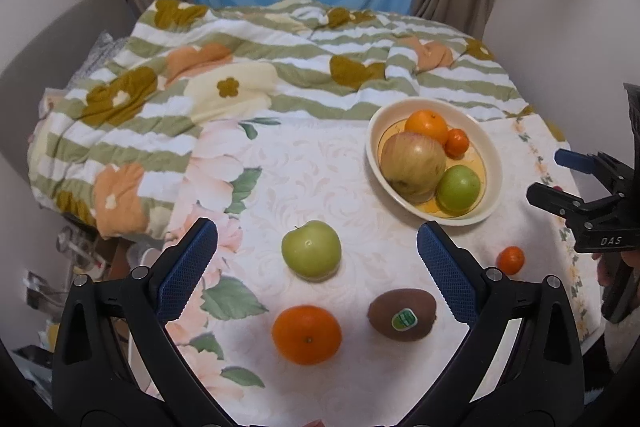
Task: Organize fruits
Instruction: 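Withdraw both tools from the bowl toward the remaining fruits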
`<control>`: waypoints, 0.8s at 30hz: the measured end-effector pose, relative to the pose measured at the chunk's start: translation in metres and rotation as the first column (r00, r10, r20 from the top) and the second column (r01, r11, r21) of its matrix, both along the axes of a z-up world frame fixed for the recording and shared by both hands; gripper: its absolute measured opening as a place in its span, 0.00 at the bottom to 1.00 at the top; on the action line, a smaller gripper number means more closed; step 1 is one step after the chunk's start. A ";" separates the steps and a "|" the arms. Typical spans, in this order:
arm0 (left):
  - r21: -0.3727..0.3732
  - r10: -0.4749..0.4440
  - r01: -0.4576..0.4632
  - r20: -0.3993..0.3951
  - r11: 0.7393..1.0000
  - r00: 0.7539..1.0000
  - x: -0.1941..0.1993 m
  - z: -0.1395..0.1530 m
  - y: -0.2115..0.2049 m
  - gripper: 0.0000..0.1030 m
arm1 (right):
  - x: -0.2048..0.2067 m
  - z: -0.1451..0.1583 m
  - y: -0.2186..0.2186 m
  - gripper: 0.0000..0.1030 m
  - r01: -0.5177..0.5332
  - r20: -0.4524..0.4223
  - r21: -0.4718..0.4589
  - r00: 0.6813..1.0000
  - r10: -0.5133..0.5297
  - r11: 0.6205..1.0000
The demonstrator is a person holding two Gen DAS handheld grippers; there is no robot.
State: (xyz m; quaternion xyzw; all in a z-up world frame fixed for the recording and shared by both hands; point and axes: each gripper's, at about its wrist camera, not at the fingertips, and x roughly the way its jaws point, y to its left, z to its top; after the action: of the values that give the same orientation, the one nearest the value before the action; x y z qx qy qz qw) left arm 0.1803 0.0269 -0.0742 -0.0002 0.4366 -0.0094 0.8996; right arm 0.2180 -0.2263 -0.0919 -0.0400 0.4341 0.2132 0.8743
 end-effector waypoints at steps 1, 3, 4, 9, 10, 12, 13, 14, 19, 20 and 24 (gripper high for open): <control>0.001 0.001 -0.001 0.008 1.000 1.000 -0.005 0.005 0.000 1.00 | -0.004 0.005 -0.001 0.99 0.008 -0.006 0.002 1.000 -0.008 1.000; 0.001 0.002 -0.002 0.022 1.000 1.000 -0.012 0.012 0.002 1.00 | -0.013 0.014 -0.004 1.00 0.030 -0.007 0.012 1.000 -0.030 0.999; 0.001 0.000 0.000 0.029 1.000 1.000 -0.016 0.016 0.003 1.00 | -0.017 0.019 -0.006 1.00 0.040 -0.008 0.023 0.999 -0.039 0.999; 0.015 -0.010 0.009 0.058 1.000 0.998 -0.035 0.028 0.013 1.00 | -0.038 0.037 -0.010 1.00 0.093 -0.017 0.053 0.996 -0.092 0.994; 0.013 -0.015 0.014 0.063 1.000 0.998 -0.038 0.030 0.016 1.00 | -0.044 0.041 -0.010 1.00 0.110 -0.017 0.056 0.994 -0.109 0.992; 0.004 -0.027 0.027 0.072 1.000 0.997 -0.044 0.032 0.021 1.00 | -0.053 0.045 -0.010 1.00 0.139 -0.015 0.060 0.990 -0.139 0.988; -0.001 -0.034 0.034 0.072 0.999 0.997 -0.048 0.032 0.025 1.00 | -0.061 0.048 -0.009 1.00 0.165 -0.011 0.058 0.986 -0.164 0.985; -0.004 -0.039 0.039 0.068 0.999 0.997 -0.050 0.032 0.028 1.00 | -0.066 0.050 -0.009 1.00 0.185 -0.005 0.054 0.983 -0.185 0.981; -0.015 -0.088 0.089 0.017 0.996 0.996 -0.060 0.024 0.043 1.00 | -0.093 0.049 -0.003 1.00 0.295 0.015 -0.001 0.955 -0.295 0.956; -0.018 -0.100 0.100 0.003 0.995 0.995 -0.062 0.020 0.045 1.00 | -0.099 0.047 -0.001 1.00 0.331 0.025 -0.020 0.943 -0.331 0.943; -0.034 -0.142 0.140 -0.046 0.990 0.989 -0.065 0.000 0.052 1.00 | -0.113 0.030 0.003 1.00 0.404 0.002 -0.069 0.914 -0.405 0.912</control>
State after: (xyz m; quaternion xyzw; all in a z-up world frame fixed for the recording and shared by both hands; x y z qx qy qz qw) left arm 0.1154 0.0788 -0.0743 0.0169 0.4568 -0.0796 0.8858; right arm 0.1049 -0.2232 -0.0614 0.0221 0.4453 0.0132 0.8950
